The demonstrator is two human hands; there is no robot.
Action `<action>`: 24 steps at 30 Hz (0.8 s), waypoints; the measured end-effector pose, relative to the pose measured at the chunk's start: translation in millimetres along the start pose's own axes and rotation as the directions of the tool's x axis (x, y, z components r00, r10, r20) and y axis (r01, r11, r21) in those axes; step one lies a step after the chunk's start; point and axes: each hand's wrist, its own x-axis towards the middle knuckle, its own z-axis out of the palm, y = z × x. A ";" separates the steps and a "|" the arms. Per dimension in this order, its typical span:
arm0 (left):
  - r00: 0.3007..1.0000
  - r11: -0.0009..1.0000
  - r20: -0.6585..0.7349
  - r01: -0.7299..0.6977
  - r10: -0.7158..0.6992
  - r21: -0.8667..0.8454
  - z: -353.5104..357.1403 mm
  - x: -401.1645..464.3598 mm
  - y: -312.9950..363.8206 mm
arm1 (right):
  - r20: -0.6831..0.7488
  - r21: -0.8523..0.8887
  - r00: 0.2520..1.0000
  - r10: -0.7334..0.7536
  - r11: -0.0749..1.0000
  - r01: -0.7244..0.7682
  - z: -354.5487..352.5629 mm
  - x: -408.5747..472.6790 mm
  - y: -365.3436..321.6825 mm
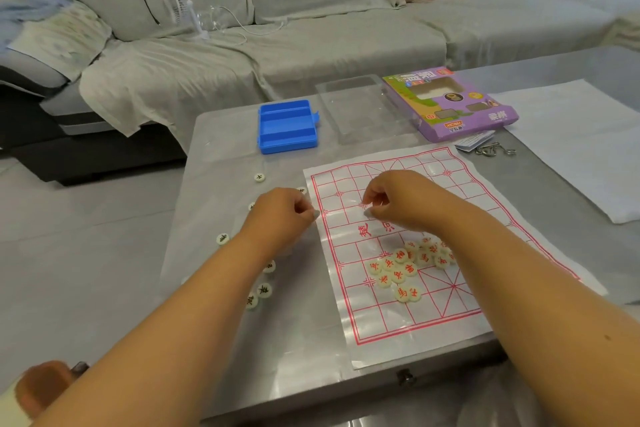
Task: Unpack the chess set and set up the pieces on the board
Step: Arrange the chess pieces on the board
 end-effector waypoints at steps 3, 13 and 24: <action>0.999 0.999 0.012 -0.047 0.047 -0.011 3.8 -5.0 1.2 | -0.004 0.008 1.000 0.018 1.000 -0.018 -6.9 -3.3 3.5; 0.953 0.977 0.213 -0.210 0.214 -0.040 56.8 -18.4 52.5 | 0.111 -0.015 0.990 0.093 0.996 -0.092 -3.2 -41.6 49.0; 0.956 0.979 0.242 -0.191 0.168 0.072 78.1 -16.6 70.6 | 0.092 -0.030 0.994 0.066 0.998 -0.064 16.3 -33.3 55.4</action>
